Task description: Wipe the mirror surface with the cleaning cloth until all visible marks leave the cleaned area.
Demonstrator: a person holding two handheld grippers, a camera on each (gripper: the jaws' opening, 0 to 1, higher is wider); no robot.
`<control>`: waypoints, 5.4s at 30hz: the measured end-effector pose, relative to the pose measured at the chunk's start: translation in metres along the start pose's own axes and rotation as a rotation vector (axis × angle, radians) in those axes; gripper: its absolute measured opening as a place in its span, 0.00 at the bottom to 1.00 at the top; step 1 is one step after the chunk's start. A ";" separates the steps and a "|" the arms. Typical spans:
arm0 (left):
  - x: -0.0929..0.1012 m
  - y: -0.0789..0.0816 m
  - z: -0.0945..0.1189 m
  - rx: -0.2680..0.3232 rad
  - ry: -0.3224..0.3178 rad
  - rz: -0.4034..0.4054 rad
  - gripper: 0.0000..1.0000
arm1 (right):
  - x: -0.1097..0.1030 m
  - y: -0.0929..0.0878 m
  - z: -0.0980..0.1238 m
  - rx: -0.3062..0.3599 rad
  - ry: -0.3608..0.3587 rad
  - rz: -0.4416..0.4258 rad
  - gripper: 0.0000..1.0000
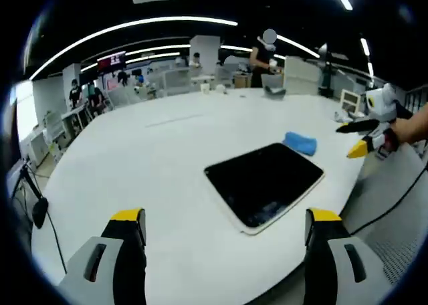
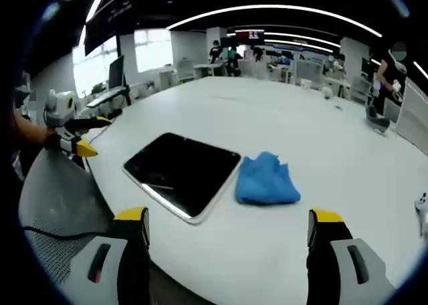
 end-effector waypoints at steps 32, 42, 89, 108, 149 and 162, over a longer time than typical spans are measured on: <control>0.012 -0.006 -0.001 -0.035 -0.074 -0.027 1.00 | -0.006 -0.005 0.005 -0.028 -0.037 0.004 0.99; -0.004 -0.005 0.002 -0.018 0.001 0.011 1.00 | -0.022 0.005 -0.003 0.000 0.050 0.009 0.99; 0.000 -0.006 0.000 -0.039 -0.005 -0.012 1.00 | -0.013 -0.001 -0.004 -0.041 0.047 0.043 0.98; 0.001 -0.009 0.000 -0.058 -0.010 -0.013 1.00 | -0.010 -0.003 -0.004 -0.053 0.032 0.039 0.98; -0.001 -0.010 0.000 -0.064 -0.002 -0.010 1.00 | -0.005 0.009 0.009 -0.029 0.003 -0.004 0.99; -0.001 -0.010 0.001 -0.062 0.000 -0.008 1.00 | 0.001 0.020 0.012 -0.017 0.000 0.018 0.99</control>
Point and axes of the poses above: the point that each gripper's makers call its tool centre point, and the gripper's own axes: z roughly backward along the fingers, x roughly to its right, y roughly out of its top, the point moved 6 cm from there along z, roughly backward along the fingers, and after that the axes turned 6 degrees about y, right-handed, at the moved point
